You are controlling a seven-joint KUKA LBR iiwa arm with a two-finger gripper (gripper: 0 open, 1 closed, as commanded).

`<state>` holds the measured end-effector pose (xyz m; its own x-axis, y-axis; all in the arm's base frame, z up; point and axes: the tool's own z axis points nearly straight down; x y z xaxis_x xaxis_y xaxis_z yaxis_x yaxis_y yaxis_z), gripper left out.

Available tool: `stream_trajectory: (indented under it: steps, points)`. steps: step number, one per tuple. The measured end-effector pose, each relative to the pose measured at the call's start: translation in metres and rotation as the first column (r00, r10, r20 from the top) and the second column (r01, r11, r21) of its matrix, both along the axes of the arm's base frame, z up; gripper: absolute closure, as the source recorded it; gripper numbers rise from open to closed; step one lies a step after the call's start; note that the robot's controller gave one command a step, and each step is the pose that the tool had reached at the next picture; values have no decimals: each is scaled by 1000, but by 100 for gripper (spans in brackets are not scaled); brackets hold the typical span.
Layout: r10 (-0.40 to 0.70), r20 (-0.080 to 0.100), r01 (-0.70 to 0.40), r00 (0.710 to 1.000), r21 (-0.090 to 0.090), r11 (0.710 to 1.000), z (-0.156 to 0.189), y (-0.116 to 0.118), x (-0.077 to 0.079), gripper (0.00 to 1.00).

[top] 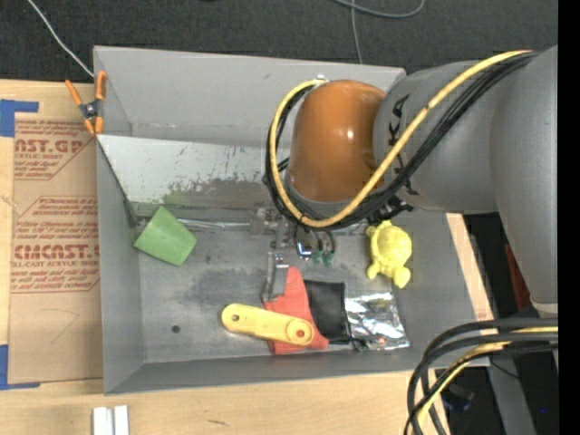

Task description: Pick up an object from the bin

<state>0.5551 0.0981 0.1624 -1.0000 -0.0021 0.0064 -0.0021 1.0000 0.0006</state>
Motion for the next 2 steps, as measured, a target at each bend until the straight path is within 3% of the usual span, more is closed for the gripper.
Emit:
stream_trajectory:
  steps: [1,2]
  points:
    - [-2,7,2,1000,1,1000,5,-1,2,0]
    - [-7,9,7,1000,3,1000,-92,-3,-69,0]
